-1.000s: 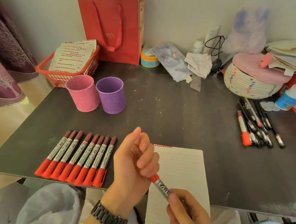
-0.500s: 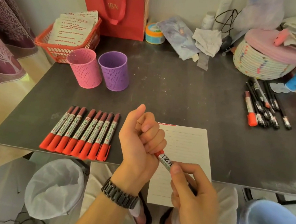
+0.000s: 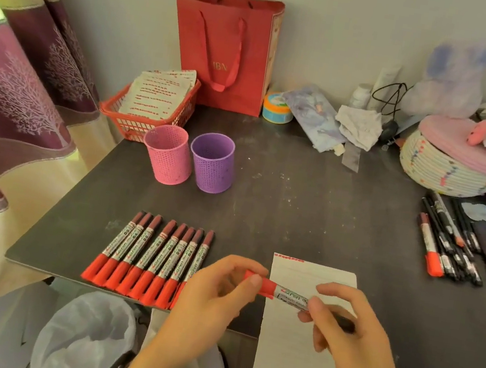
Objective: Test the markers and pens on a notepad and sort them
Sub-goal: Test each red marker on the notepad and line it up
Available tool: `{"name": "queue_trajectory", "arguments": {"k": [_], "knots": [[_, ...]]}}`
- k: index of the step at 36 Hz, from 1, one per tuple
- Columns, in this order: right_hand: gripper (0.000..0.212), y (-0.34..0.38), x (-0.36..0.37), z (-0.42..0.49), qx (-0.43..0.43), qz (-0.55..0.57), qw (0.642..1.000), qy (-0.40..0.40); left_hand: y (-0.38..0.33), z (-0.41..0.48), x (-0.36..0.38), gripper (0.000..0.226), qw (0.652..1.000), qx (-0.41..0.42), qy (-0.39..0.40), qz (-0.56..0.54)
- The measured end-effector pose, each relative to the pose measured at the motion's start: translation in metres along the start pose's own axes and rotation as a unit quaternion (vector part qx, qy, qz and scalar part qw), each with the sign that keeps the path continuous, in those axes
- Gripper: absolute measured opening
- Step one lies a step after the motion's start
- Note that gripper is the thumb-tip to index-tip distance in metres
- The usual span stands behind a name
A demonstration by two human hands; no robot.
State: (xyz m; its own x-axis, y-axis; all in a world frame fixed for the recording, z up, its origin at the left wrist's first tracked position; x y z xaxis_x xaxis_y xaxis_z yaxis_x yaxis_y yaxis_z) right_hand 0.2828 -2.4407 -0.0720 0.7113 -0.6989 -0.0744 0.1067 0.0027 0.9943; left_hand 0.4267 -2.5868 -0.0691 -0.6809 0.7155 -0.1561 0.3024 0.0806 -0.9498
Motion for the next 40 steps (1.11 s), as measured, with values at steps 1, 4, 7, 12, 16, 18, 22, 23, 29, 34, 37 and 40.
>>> {"name": "queue_trajectory", "arguments": {"k": [1,4,7,12,16,18,22,23,29,34,37,40], "knots": [[0.036,-0.002,0.001,0.005,0.009,0.005,1.000,-0.009,0.001,-0.001,-0.003,0.014,1.000,-0.001,-0.003,0.005],[0.034,-0.007,0.006,0.020,0.015,0.021,0.999,-0.047,0.004,-0.003,-0.009,0.019,0.999,-0.002,0.001,0.039],[0.032,-0.008,0.016,0.032,0.010,0.051,0.996,-0.069,0.007,-0.005,-0.013,0.024,0.997,0.002,0.008,0.072],[0.038,-0.002,0.038,0.046,-0.020,0.060,0.997,-0.051,0.008,-0.006,-0.026,0.032,0.991,0.004,0.036,0.128],[0.036,-0.002,0.052,0.056,-0.022,0.043,0.999,-0.014,0.003,-0.007,-0.048,0.029,0.983,0.024,0.044,0.174],[0.036,-0.003,0.059,0.060,-0.021,0.034,0.999,0.008,-0.002,-0.004,-0.065,0.030,0.982,0.040,-0.001,0.183],[0.037,-0.009,0.071,0.066,-0.011,0.002,0.998,0.067,-0.003,0.015,-0.114,0.026,0.970,0.067,-0.177,0.156],[0.037,-0.011,0.075,0.066,-0.010,-0.010,0.997,0.082,0.000,0.023,-0.128,0.025,0.958,0.064,-0.221,0.170],[0.036,-0.026,0.094,0.068,0.003,-0.099,0.983,0.157,0.038,0.067,-0.203,0.036,0.885,-0.039,-0.349,0.304],[0.037,-0.038,0.111,0.073,0.000,-0.138,0.975,0.177,0.069,0.081,-0.221,0.045,0.847,-0.084,-0.355,0.387],[0.038,-0.043,0.119,0.078,0.001,-0.151,0.973,0.175,0.075,0.084,-0.217,0.048,0.830,-0.092,-0.359,0.418],[0.040,-0.046,0.124,0.082,0.001,-0.165,0.971,0.172,0.075,0.086,-0.217,0.049,0.827,-0.096,-0.359,0.422]]}}
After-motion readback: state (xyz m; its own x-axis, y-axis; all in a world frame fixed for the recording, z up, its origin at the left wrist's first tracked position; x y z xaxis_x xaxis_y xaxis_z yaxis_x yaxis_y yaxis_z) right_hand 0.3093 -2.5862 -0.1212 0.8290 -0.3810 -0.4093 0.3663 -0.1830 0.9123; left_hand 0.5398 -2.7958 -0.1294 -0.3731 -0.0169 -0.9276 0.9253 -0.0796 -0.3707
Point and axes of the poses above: each hand's wrist, its own z-axis towards the middle knuckle, its own x-axis out of the palm, y = z × x, the point moved 2 cm from there along z, towards the middle knuckle, and after that the axes turned 14 degrees about -x, right-handed, at the moved point
